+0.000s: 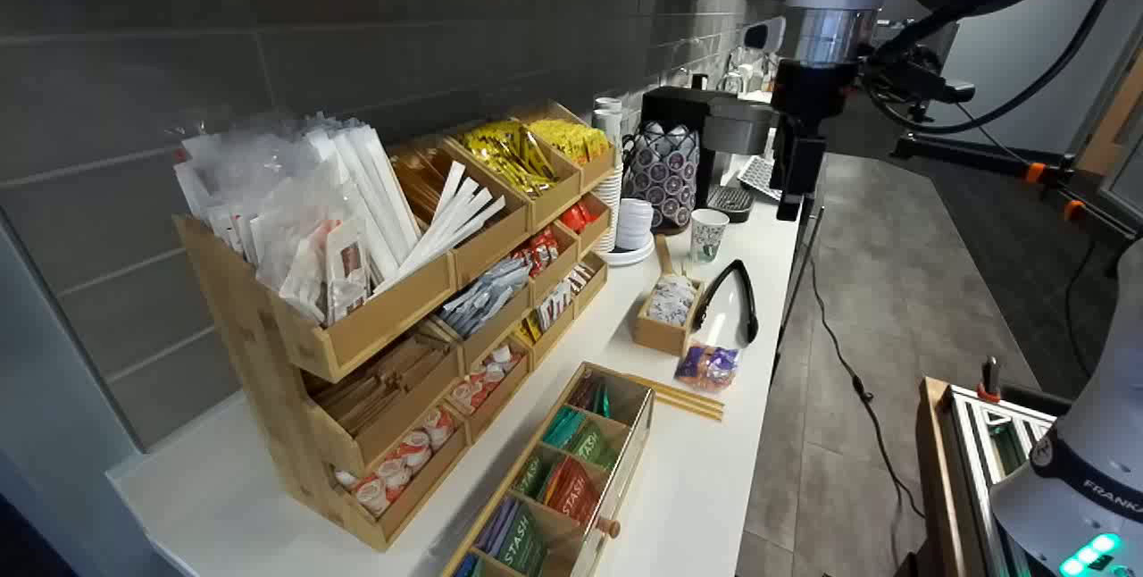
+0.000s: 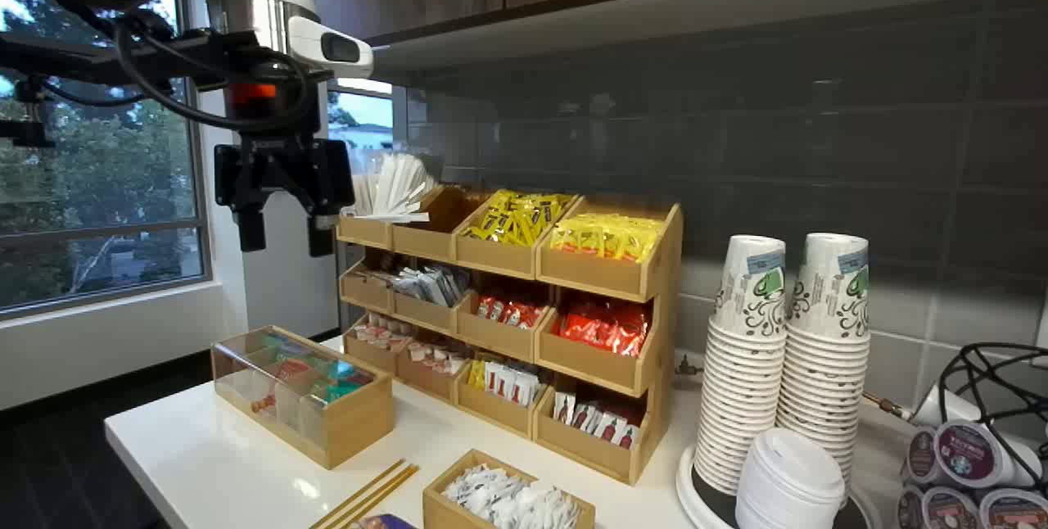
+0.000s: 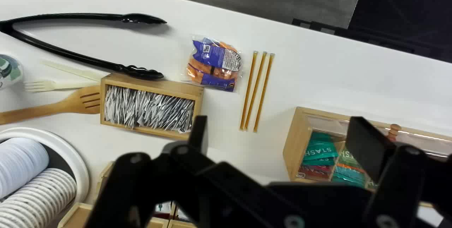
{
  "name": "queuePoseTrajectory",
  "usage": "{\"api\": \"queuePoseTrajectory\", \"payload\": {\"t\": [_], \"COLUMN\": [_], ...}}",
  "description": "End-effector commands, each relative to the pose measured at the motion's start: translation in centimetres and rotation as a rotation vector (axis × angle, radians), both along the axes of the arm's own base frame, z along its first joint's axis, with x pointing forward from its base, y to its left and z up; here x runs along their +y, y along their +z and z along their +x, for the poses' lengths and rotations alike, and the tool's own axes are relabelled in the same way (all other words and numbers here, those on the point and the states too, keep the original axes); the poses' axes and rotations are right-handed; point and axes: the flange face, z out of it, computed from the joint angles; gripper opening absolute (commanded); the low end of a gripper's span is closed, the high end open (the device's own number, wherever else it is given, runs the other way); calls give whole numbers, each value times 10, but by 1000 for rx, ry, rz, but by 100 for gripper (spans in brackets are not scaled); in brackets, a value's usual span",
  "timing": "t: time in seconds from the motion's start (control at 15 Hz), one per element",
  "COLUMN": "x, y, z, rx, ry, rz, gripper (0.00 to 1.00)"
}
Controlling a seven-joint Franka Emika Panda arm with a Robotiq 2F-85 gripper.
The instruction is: Remove the wooden stirrers from the counter and put them on the topmost shelf.
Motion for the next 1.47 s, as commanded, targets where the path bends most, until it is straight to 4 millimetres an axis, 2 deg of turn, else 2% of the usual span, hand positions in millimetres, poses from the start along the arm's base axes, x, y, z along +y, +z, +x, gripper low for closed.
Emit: {"api": "queuePoseTrajectory", "payload": {"t": [0.0,0.6,0.93,1.13,1.4], "x": [0,0,-4,-11,-19], "y": [1,1,-43,-84,-143], "z": [0,0,-6,-11,-16], "rx": [1,1,-86,-115,-68], "ry": [0,0,71,100,95], "rz": [0,0,97,147,176], "gripper": [100,100,100,100,100]}}
